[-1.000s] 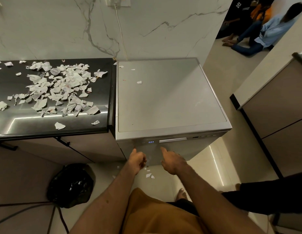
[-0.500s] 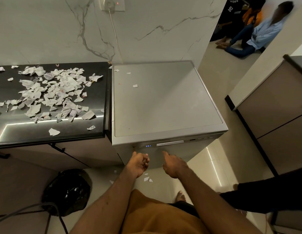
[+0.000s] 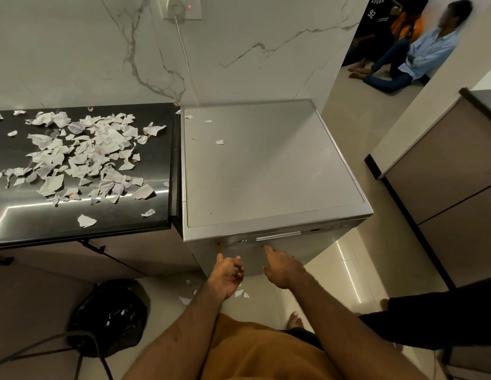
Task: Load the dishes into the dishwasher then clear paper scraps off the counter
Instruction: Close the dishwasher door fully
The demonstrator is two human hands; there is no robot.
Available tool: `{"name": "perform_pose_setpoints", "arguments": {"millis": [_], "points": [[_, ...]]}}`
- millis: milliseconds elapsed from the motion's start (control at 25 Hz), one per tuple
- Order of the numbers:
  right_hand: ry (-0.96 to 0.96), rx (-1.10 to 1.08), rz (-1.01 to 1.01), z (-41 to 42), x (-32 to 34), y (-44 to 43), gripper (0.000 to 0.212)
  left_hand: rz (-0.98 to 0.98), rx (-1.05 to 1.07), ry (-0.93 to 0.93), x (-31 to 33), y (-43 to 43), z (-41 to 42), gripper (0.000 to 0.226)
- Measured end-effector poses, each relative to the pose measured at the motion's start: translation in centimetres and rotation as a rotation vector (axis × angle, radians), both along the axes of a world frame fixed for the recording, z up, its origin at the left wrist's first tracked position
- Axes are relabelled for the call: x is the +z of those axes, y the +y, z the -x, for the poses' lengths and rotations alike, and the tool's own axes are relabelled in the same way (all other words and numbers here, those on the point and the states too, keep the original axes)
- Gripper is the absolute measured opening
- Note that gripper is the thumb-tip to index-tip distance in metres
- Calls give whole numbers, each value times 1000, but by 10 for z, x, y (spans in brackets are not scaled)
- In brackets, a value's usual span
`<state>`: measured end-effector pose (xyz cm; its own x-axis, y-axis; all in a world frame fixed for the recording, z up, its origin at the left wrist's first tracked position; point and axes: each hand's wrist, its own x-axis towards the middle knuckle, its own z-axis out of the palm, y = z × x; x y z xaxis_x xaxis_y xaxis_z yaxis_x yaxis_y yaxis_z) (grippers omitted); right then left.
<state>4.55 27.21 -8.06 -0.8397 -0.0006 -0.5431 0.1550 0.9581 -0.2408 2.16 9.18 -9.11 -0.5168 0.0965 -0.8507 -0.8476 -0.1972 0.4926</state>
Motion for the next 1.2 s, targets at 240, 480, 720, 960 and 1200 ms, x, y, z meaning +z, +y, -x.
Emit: {"name": "perform_pose_setpoints", "arguments": {"millis": [240,480,720,960,1200], "points": [[4,-28,7,5,-2,3,54,-21,-36,-28,-1,6,4,88],[-25,-28,20,4,-11,-4,63,3,-47,-17,0,7,7,92],[-24,-57,45,6,-17,-2,62,58,-86,-9,-2,10,6,91],[-37,-106,75,3,-22,5,66,134,-175,0,1,10,6,94],[-26,-117,81,0,-28,9,67,212,-211,30,0,11,3,95]]}}
